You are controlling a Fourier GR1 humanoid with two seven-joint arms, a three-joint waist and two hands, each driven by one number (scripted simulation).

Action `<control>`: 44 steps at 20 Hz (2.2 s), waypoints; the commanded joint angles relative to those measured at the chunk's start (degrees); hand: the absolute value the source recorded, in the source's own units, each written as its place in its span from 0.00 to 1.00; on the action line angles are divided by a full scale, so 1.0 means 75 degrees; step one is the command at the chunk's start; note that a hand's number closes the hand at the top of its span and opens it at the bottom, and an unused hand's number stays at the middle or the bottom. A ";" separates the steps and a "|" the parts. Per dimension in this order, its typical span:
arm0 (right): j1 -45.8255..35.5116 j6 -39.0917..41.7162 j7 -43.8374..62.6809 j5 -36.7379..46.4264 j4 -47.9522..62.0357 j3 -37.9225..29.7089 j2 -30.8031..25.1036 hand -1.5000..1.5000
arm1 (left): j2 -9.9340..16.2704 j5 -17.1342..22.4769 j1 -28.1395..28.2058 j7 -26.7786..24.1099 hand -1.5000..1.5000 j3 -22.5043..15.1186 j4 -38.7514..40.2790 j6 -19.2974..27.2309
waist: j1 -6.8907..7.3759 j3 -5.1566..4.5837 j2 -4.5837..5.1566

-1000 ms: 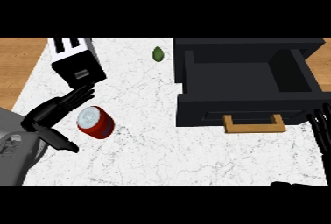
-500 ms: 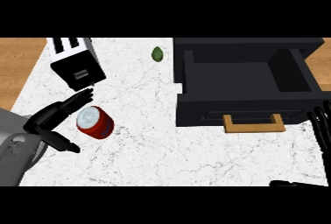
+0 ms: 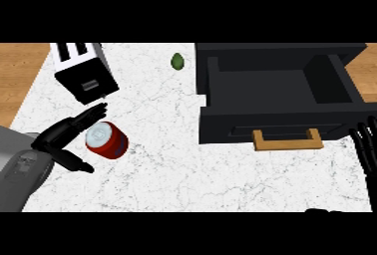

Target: Pick up the can, place it into the drawer and close the drawer

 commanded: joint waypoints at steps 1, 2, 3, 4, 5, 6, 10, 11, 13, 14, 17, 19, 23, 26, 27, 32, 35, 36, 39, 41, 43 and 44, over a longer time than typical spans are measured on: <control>-0.0228 0.0098 -0.0066 -0.0305 0.0293 -0.0411 -0.0219 0.00 | -0.0095 -0.0078 -0.0092 -0.1091 0.00 -0.0124 0.0522 -0.0841 | 0.0042 0.0006 -0.0005; 0.0348 0.0094 -0.0194 0.0120 -0.0069 0.0106 0.0104 0.00 | 0.0150 -0.0096 -0.0353 -0.1058 0.00 -0.0125 0.0730 -0.1065 | -0.0020 0.0002 -0.0002; -0.0158 0.0202 0.0002 -0.0275 0.0222 -0.0230 -0.0203 0.00 | 0.0071 -0.0104 -0.0325 -0.1242 0.00 -0.0176 0.0825 -0.1022 | -0.0021 -0.0003 0.0023; 0.0171 0.0114 0.0347 -0.0373 -0.0470 -0.0231 -0.0121 0.00 | -0.0076 -0.0071 -0.0249 -0.1233 0.00 -0.0205 0.0834 -0.0916 | -0.0068 -0.0007 0.0004; 0.0178 0.0127 -0.0144 -0.0111 0.0030 -0.0159 -0.0025 0.00 | 0.0011 -0.0172 -0.0304 -0.1346 0.00 -0.0274 0.0877 -0.0870 | 0.0000 0.0002 0.0001; -0.0247 -0.0052 0.0159 -0.0175 -0.0093 -0.0117 -0.0007 0.00 | -0.0039 -0.0262 -0.0290 -0.1566 0.00 -0.0369 0.0996 -0.0753 | -0.0023 -0.0008 0.0029; 0.0507 0.0406 -0.0088 -0.0377 -0.0310 -0.0201 -0.0115 0.00 | -0.0511 -0.0193 -0.0721 -0.1185 0.00 -0.0369 0.1293 -0.0406 | -0.0096 0.0000 0.0007; 0.0041 0.0217 0.0094 -0.0281 -0.0111 -0.0305 -0.0212 0.00 | -0.0391 -0.0202 -0.0698 -0.1414 0.00 -0.0344 0.1491 -0.0463 | -0.0045 -0.0003 0.0025; 0.0029 0.0046 0.0219 -0.0122 -0.0238 -0.0139 -0.0035 0.00 | -0.0554 -0.0310 -0.0729 -0.1376 0.00 -0.0476 0.1476 -0.0324 | 0.0014 0.0002 -0.0001; -0.0261 -0.0274 0.0662 0.0062 -0.0517 0.0189 0.0183 0.00 | -0.0371 -0.0362 -0.0626 -0.1799 0.00 -0.0466 0.1680 -0.0194 | -0.0031 -0.0015 0.0042; 0.0001 0.0228 0.0305 -0.0360 -0.0233 -0.0248 -0.0183 0.00 | -0.0410 -0.0260 -0.0965 -0.1501 0.00 -0.0437 0.1847 -0.0488 | -0.0056 -0.0004 0.0029; 0.0164 0.0006 0.0746 -0.0316 -0.0910 -0.0021 0.0051 0.00 | -0.0533 -0.0162 -0.1042 -0.1336 0.00 -0.0426 0.1743 -0.0569 | -0.0028 -0.0002 -0.0006; -0.0133 -0.0001 0.0565 -0.0187 -0.0495 -0.0073 -0.0015 0.00 | -0.0925 -0.0172 -0.1150 -0.1267 0.00 -0.0463 0.1909 -0.0272 | 0.0012 0.0002 0.0011; -0.0132 0.0147 0.0253 -0.0351 -0.0057 -0.0367 -0.0134 0.00 | -0.1027 -0.0245 -0.1266 -0.1268 0.00 -0.0559 0.1922 -0.0175 | 0.0012 0.0006 0.0014; 0.0015 0.0271 0.0102 -0.0327 -0.0099 -0.0254 -0.0098 0.00 | -0.0832 -0.0385 -0.0928 -0.1663 0.00 -0.0690 0.2033 -0.0263 | -0.0009 0.0002 0.0027; 0.0182 0.0211 0.0268 -0.0354 -0.0398 -0.0314 -0.0050 0.00 | -0.0926 -0.0391 -0.0754 -0.1949 0.00 -0.0850 0.1714 -0.0346 | 0.0043 0.0006 -0.0011; 0.0139 0.0145 0.0389 -0.0232 -0.0568 -0.0137 0.0037 0.00 | -0.1067 -0.0281 -0.0950 -0.1595 1.00 -0.0854 0.1681 -0.0502 | 0.0065 0.0007 -0.0018; 0.0151 0.0183 0.0588 -0.0491 -0.0731 -0.0225 -0.0005 0.00 | -0.1057 -0.0190 -0.1232 -0.1512 1.00 -0.0746 0.1855 -0.0539 | -0.0031 0.0000 0.0008; 0.0275 0.0222 0.0441 -0.0550 -0.0571 -0.0471 -0.0063 0.00 | -0.1068 -0.0071 -0.0906 -0.1661 1.00 -0.0824 0.1505 -0.0875 | 0.0114 0.0012 -0.0040; 0.0214 0.0084 0.0577 -0.0461 -0.0830 -0.0345 0.0042 0.00 | -0.1075 -0.0051 -0.0913 -0.1692 1.00 -0.0870 0.1586 -0.0962 | 0.0055 0.0004 -0.0016; 0.0319 0.0076 0.0272 -0.0348 -0.0500 -0.0283 0.0224 0.00 | -0.1334 0.0005 -0.0802 -0.1398 1.00 -0.0949 0.1441 -0.0917 | 0.0121 0.0015 -0.0039; 0.0494 0.0292 0.0310 -0.0630 -0.0688 -0.0471 0.0045 0.00 | -0.1285 0.0095 -0.1023 -0.1250 1.00 -0.0906 0.1399 -0.1097 | 0.0067 0.0015 -0.0046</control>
